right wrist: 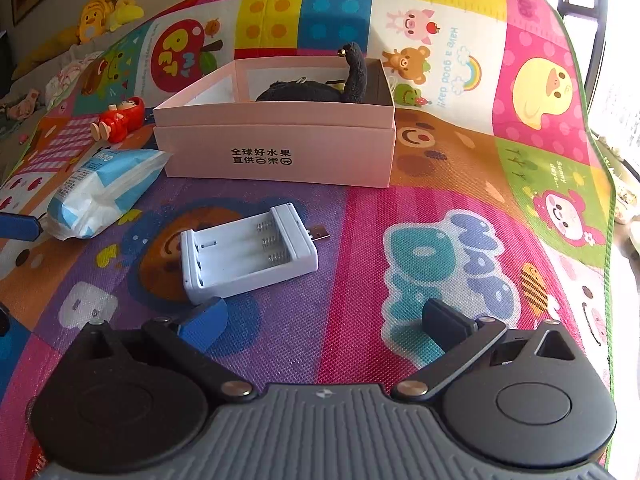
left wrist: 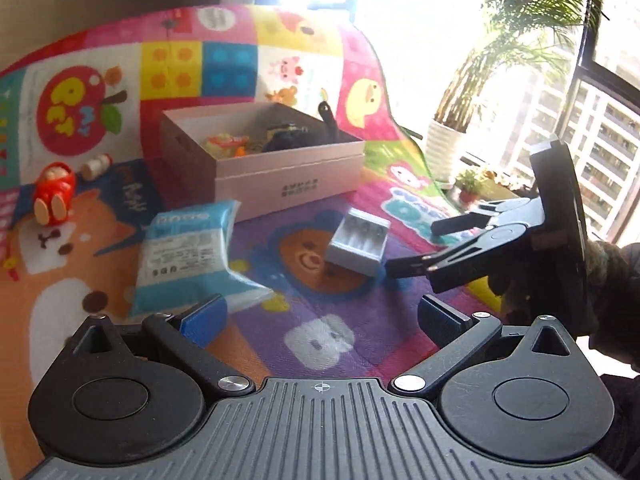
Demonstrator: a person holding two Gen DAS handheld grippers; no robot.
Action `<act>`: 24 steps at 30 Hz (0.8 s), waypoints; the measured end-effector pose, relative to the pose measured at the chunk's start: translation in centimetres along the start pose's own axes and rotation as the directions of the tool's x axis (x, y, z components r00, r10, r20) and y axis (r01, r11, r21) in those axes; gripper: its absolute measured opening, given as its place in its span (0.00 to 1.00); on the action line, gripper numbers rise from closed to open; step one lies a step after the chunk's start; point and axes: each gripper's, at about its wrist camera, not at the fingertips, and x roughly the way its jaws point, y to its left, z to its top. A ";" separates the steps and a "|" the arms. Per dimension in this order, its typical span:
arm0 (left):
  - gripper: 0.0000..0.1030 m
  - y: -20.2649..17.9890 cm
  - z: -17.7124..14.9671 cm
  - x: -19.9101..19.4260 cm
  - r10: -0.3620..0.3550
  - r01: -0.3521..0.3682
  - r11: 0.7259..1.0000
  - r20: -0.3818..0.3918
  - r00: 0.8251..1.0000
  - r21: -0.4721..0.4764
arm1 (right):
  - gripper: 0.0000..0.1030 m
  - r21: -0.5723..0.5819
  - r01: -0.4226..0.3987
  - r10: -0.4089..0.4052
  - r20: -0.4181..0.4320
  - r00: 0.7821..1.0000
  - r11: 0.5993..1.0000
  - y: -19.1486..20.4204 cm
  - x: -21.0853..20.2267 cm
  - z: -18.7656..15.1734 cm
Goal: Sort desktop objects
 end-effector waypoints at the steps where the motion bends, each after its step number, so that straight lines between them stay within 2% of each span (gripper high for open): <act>1: 1.00 0.1 0.4 0.0 0.046 -0.046 0.999 0.017 0.999 -0.011 | 1.00 0.000 0.000 0.000 0.000 1.000 1.000 0.0 0.0 0.0; 2: 1.00 0.4 0.9 0.2 0.107 -0.106 0.994 0.031 0.994 -0.028 | 1.00 0.000 0.000 0.000 0.000 1.000 1.000 0.0 0.0 0.0; 4: 1.00 1.6 2.1 1.3 0.261 -0.259 0.964 0.032 0.965 -0.055 | 1.00 -0.003 0.001 -0.001 -0.001 1.000 1.000 0.0 0.0 0.0; 6: 1.00 3.0 2.9 2.9 0.344 -0.343 0.937 0.000 0.939 -0.062 | 1.00 -0.006 0.003 -0.003 -0.002 1.000 1.000 0.0 0.1 0.0; 8: 1.00 4.5 3.3 4.3 0.346 -0.348 0.933 -0.037 0.938 -0.090 | 1.00 -0.007 0.005 -0.005 -0.002 1.000 1.000 0.0 0.1 0.1; 10: 1.00 5.7 3.3 5.7 0.320 -0.329 0.934 -0.082 0.944 -0.139 | 1.00 -0.005 0.004 -0.004 0.000 1.000 1.000 0.0 0.0 0.0; 11: 0.96 6.0 3.2 6.1 0.310 -0.321 0.934 -0.092 0.946 -0.157 | 1.00 -0.003 0.001 -0.001 0.001 1.000 1.000 -0.1 0.0 0.0; 12: 0.80 6.0 3.0 6.4 0.307 -0.320 0.933 -0.098 0.947 -0.164 | 1.00 -0.004 -0.003 0.003 0.002 1.000 1.000 -0.1 0.0 0.0; 13: 0.71 6.1 2.9 6.6 0.305 -0.319 0.933 -0.106 0.946 -0.165 | 1.00 -0.007 -0.006 0.006 0.002 1.000 1.000 -0.1 0.0 0.0; 14: 0.67 6.0 2.7 6.8 0.305 -0.321 0.932 -0.111 0.946 -0.170 | 1.00 -0.015 -0.011 0.011 0.001 1.000 1.000 0.0 -0.1 0.0; 20: 0.63 4.4 1.6 4.7 0.296 -0.306 0.941 -0.085 0.951 -0.144 | 1.00 -0.194 -0.125 0.128 0.003 0.992 0.973 1.9 0.4 0.9; 24: 0.64 3.6 0.1 3.1 0.271 -0.285 0.946 -0.108 0.957 -0.154 | 1.00 -0.192 -0.167 0.166 -0.020 0.986 0.967 2.3 2.1 2.5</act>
